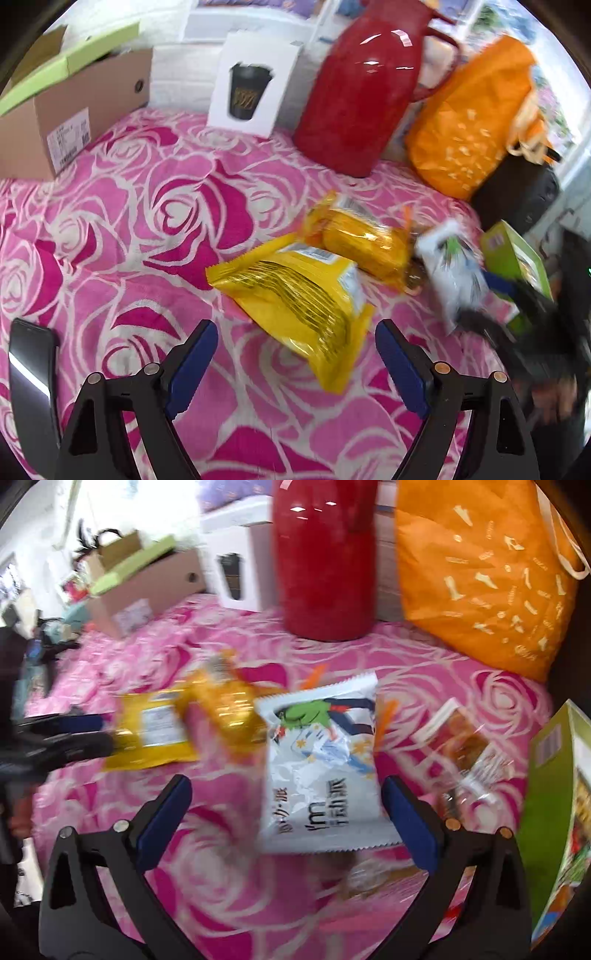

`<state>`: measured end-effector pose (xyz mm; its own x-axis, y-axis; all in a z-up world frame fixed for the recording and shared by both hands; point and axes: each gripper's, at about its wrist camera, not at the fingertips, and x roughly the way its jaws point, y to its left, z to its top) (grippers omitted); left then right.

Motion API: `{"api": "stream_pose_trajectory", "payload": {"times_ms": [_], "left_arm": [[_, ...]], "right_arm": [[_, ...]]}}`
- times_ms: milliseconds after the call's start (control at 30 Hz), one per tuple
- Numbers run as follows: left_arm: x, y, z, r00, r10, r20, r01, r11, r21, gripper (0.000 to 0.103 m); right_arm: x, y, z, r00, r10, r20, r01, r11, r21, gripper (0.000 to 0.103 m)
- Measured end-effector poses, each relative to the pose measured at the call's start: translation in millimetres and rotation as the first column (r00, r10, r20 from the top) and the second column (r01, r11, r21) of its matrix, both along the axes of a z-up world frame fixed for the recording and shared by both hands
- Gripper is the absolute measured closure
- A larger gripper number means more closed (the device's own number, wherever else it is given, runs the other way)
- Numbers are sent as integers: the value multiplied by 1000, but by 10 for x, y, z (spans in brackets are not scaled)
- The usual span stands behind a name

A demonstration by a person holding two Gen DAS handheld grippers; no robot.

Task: Organize snacks

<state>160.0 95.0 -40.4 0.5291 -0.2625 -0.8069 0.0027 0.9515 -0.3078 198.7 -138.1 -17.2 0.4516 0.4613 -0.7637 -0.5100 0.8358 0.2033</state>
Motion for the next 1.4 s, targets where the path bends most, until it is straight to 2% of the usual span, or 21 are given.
{"api": "stream_pose_trajectory", "payload": {"times_ms": [33, 100, 200, 333, 433, 467, 500, 533, 567, 667, 767, 867, 933, 1033, 1067, 1133, 1167, 1200, 1267, 1333, 1400], "left_arm": [[57, 11, -45, 999, 24, -26, -24, 1000, 3, 14], [122, 24, -95, 998, 46, -53, -47, 999, -23, 14], [167, 18, -106, 997, 57, -53, -60, 996, -59, 14], [220, -33, -165, 997, 48, -59, -51, 998, -40, 15], [242, -40, -240, 997, 30, -76, -34, 998, -62, 27], [230, -36, -234, 997, 29, -71, -33, 997, -64, 34], [212, -33, -221, 998, 22, -65, -27, 997, -73, 51], [202, -28, -212, 997, 11, -77, -18, 996, -91, 54], [194, -25, -204, 997, 7, -80, -14, 995, -95, 60], [125, -27, -147, 997, -22, -80, 15, 996, -86, 73], [-44, 29, -47, 996, -49, -74, 40, 993, -111, 75], [-276, 51, 76, 994, -94, -63, 86, 989, -117, 75], [-435, 22, 144, 990, -126, -61, 120, 989, -91, 75], [-616, 12, 174, 980, -188, -67, 180, 977, -110, 74], [-654, 8, 169, 978, -196, -73, 188, 977, -105, 71], [-712, 4, 123, 982, -167, -93, 165, 986, -31, 62], [-715, 25, 95, 985, -137, -105, 138, 990, 9, 46], [-716, 62, 78, 989, -100, -108, 104, 994, 35, 37], [-757, 155, 102, 994, -38, -107, 42, 998, 43, 37], [-810, 159, 172, 995, -4, -102, 10, 998, 61, 36], [-839, 107, 246, 997, -10, -79, 17, 995, 95, 32]], "right_arm": [[-52, 9, 14, 1000, 8, 1, -8, 1000, 26, 1], [-80, 14, 22, 1000, -30, 8, 29, 999, 15, 1], [-7, 12, -33, 996, -84, -16, 84, 996, -12, 1], [-83, 122, -90, 998, -70, -4, 70, 996, -50, 1], [-172, 206, -163, 998, -55, -13, 54, 995, -83, 1], [-193, 211, -194, 998, -65, -24, 62, 994, -89, 5], [-228, 220, -219, 997, -75, -28, 72, 992, -99, 13], [-256, 225, -235, 996, -80, -32, 76, 991, -112, 20], [-269, 219, -246, 995, -92, -41, 87, 989, -120, 42], [-330, 147, -217, 991, -108, -80, 102, 991, -81, 46], [-497, 93, -105, 992, -104, -67, 99, 993, -70, 46], [-703, -26, -12, 992, -114, -54, 110, 992, -65, 46], [-829, -137, 8, 989, -133, -68, 130, 990, -59, 46], [-1013, -296, -3, 981, -166, -101, 162, 986, -47, 46], [-1052, -316, -18, 980, -168, -110, 164, 985, -49, 46], [-1173, -375, -66, 976, -181, -123, 174, 983, -64, 46], [-1216, -393, -86, 975, -187, -121, 179, 981, -73, 46], [-1247, -421, -105, 973, -193, -122, 185, 980, -80, 43], [-1287, -480, -131, 969, -215, -125, 206, 975, -82, 32], [-1302, -528, -136, 964, -231, -130, 224, 972, -71, 30], [-1305, -545, -128, 963, -238, -128, 232, 971, -60, 30]]}}
